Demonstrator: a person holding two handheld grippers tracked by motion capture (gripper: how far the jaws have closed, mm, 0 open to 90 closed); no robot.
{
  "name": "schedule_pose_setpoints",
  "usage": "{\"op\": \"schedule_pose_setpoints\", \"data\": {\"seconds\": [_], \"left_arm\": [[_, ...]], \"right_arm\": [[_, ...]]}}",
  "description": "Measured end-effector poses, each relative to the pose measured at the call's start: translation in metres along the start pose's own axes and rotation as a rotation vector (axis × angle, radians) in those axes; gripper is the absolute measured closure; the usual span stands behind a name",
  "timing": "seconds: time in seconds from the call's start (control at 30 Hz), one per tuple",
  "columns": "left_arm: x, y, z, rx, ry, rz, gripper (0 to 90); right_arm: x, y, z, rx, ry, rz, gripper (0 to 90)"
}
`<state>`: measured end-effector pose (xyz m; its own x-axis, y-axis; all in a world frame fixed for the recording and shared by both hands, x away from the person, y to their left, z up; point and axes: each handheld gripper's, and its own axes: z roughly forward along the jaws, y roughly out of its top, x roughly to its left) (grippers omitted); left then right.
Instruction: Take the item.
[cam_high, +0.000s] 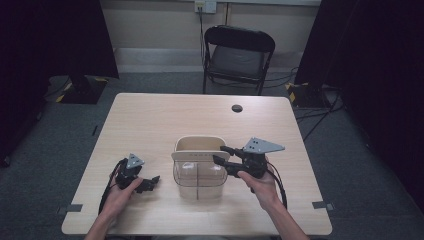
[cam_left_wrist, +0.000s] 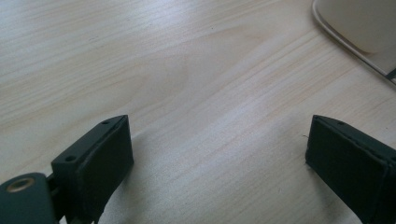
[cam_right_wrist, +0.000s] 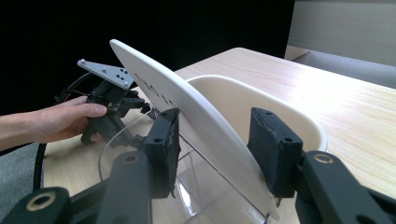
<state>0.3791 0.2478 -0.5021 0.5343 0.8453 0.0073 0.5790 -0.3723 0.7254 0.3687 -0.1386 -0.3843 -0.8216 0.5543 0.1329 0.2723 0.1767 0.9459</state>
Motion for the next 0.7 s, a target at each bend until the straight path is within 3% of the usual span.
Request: {"op": "schedule_pose_setpoints", "data": {"seconds": [0.7], "left_arm": [[0.0, 0.0, 0.0, 0.0, 0.0, 0.0, 6.8]], "right_arm": [[0.0, -0.0001, 0.0006, -0.002, -0.001, 0.004, 53.5]]}}
